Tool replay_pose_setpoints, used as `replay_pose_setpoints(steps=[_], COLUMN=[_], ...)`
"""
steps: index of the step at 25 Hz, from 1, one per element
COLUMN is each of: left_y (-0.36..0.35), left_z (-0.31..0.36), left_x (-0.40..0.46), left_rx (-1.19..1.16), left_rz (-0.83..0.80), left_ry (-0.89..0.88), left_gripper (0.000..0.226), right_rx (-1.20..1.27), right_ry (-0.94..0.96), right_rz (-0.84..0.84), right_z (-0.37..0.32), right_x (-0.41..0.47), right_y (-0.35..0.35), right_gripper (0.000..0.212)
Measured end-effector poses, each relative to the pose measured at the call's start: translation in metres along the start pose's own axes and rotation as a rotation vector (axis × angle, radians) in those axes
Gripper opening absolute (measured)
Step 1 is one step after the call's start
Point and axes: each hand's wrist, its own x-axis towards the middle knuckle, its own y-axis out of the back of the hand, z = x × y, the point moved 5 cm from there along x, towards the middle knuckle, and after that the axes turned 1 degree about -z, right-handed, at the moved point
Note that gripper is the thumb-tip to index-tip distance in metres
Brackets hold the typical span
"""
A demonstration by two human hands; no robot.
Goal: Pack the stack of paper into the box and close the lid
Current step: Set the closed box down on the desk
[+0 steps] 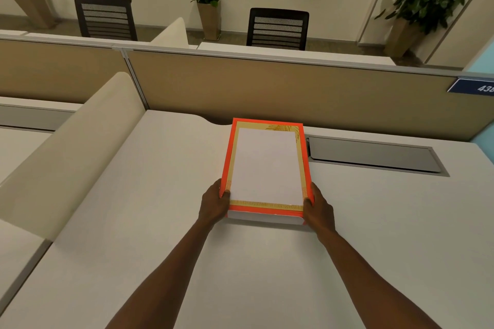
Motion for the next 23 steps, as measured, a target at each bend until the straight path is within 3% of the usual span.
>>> replay_pose_setpoints(steps=[5, 8, 14, 17, 23], left_y=[0.003, -0.006, -0.012, -0.016, -0.025], left_z=[0.01, 0.012, 0.003, 0.006, -0.002], left_x=[0.015, 0.021, 0.03, 0.025, 0.018], left_rx=[0.06, 0.187, 0.312, 0.351, 0.493], left_rz=[0.039, 0.001, -0.027, 0.047, 0.004], left_ry=[-0.045, -0.126, -0.092, -0.105, -0.169], left_gripper=[0.065, 0.064, 0.069, 0.072, 0.069], right_rx=[-0.112, -0.197, -0.222, -0.204, -0.438], right_ry=[0.057, 0.062, 0.078, 0.113, 0.256], right_rz=[0.037, 0.036, 0.017, 0.023, 0.041], right_z=[-0.012, -0.012, -0.005, -0.007, -0.008], right_x=[0.016, 0.024, 0.033, 0.028, 0.02], right_y=[-0.002, -0.007, -0.01, -0.017, -0.03], right_gripper=[0.062, 0.064, 0.067, 0.077, 0.079])
